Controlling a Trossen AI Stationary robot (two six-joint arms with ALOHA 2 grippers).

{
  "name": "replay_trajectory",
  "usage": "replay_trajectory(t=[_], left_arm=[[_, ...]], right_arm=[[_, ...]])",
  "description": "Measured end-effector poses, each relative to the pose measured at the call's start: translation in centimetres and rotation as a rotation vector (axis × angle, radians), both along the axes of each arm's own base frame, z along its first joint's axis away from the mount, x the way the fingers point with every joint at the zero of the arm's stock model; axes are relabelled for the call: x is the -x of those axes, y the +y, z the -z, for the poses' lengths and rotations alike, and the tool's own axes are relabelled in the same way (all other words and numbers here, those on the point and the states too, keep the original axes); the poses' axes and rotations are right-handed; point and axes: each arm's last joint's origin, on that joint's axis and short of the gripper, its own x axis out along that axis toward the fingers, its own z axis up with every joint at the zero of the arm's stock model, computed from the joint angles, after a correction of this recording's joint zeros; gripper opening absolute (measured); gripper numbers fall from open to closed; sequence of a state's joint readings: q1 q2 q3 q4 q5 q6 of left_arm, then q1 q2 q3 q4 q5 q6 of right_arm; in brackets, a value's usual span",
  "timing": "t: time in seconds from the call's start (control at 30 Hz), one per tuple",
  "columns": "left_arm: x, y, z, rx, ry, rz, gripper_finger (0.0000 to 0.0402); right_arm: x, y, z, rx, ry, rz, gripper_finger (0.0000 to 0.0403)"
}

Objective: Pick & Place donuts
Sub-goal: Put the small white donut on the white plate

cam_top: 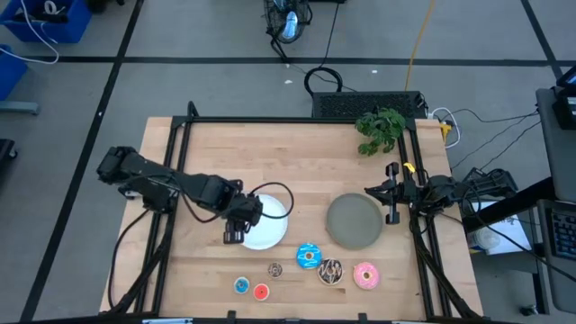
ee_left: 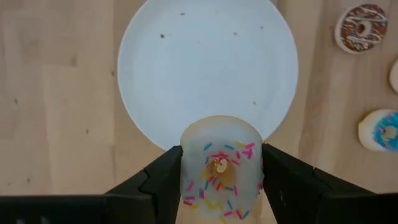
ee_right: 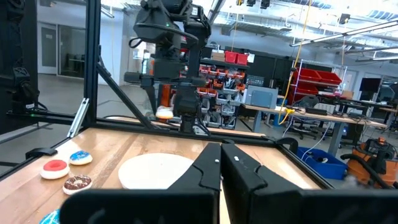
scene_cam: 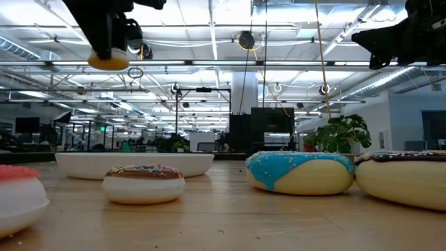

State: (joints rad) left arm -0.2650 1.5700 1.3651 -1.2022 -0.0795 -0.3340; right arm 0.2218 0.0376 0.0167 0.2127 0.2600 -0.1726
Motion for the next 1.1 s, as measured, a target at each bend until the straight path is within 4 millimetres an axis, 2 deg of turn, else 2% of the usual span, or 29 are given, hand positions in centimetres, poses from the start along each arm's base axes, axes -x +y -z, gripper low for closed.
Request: replay_trajectory(t=[0.4, 1.1], left_arm=[[-0.3, 1.2, 0.0, 0.002, 0.000, -0.050, 0.0202], [-0.3, 1.2, 0.0, 0.009, -0.001, -0.095, 0.0202]], right_arm=[[0.0, 0.0, 0.0, 0.000, 0.000, 0.000, 0.0000], [0.0, 0.0, 0.0, 0.000, 0.000, 0.000, 0.0000]])
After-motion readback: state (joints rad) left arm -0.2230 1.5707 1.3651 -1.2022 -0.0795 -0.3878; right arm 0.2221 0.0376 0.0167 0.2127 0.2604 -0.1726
